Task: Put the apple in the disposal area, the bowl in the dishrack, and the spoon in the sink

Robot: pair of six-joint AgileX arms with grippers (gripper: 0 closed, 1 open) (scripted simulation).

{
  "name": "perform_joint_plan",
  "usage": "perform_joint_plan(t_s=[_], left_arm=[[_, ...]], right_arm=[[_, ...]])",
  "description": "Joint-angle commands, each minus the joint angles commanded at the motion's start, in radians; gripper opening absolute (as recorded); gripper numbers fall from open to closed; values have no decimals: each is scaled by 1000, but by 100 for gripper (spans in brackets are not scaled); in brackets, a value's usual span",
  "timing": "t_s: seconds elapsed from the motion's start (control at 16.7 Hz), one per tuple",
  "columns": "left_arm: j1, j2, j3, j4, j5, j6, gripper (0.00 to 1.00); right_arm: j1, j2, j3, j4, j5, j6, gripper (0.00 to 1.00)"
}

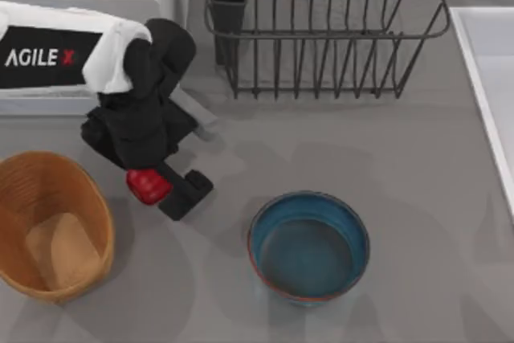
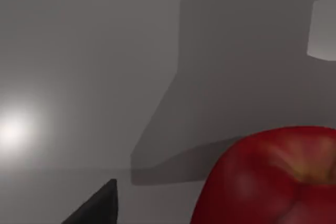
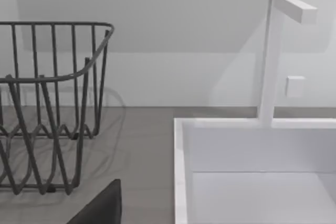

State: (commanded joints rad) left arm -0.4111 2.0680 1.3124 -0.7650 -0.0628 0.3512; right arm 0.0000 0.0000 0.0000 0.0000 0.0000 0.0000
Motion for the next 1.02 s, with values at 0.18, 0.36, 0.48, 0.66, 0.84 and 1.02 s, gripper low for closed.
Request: perform_joint_plan(t_s=[0.18,0.36,0.48,0.66,0.84,1.02], left_arm=[[0,0,0,0,0,0,100],[0,0,0,0,0,0,77],[0,0,0,0,0,0,62],[0,0,0,0,0,0,40],[0,0,0,0,0,0,17],[0,0,0,0,0,0,0]], right_arm=[[0,0,0,0,0,0,100],[0,0,0,0,0,0,100],[0,0,0,0,0,0,100],[0,0,0,0,0,0,100],[0,0,0,0,0,0,100],[0,0,0,0,0,0,100]])
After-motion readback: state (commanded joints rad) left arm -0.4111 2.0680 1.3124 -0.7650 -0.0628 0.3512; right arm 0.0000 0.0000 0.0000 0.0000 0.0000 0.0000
